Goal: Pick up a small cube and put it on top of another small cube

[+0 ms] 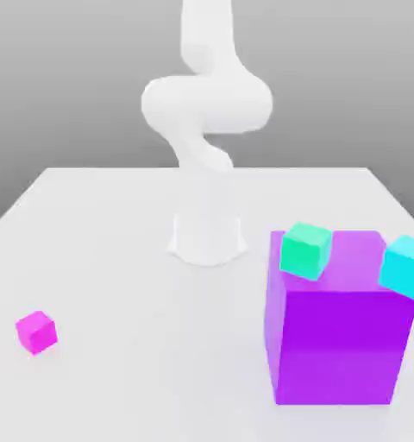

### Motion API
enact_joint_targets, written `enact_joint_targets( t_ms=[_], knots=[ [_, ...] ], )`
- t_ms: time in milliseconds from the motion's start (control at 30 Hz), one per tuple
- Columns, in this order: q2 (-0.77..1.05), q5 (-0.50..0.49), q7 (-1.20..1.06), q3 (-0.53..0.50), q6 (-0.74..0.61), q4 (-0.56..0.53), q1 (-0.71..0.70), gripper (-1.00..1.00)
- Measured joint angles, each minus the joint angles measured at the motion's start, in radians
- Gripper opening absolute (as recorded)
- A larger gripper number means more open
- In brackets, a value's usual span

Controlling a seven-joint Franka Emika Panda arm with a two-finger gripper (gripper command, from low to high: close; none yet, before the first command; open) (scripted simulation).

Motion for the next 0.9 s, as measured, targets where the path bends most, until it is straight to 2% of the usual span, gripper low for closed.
enact_joint_targets(
  t_ms=[333,600,767,900],
  knots=[
    [0.367,0.086,-0.085,-0.211,0.190,-0.137,-0.063,0.00],
    [0.659,0.173,-0.166,-0.341,0.339,-0.244,-0.164,0.00],
    [0.836,0.197,-0.194,-0.385,0.434,-0.312,-0.248,0.00],
    [0.960,0.301,-0.276,-0.315,0.516,-0.302,-0.317,0.00]
  ],
)
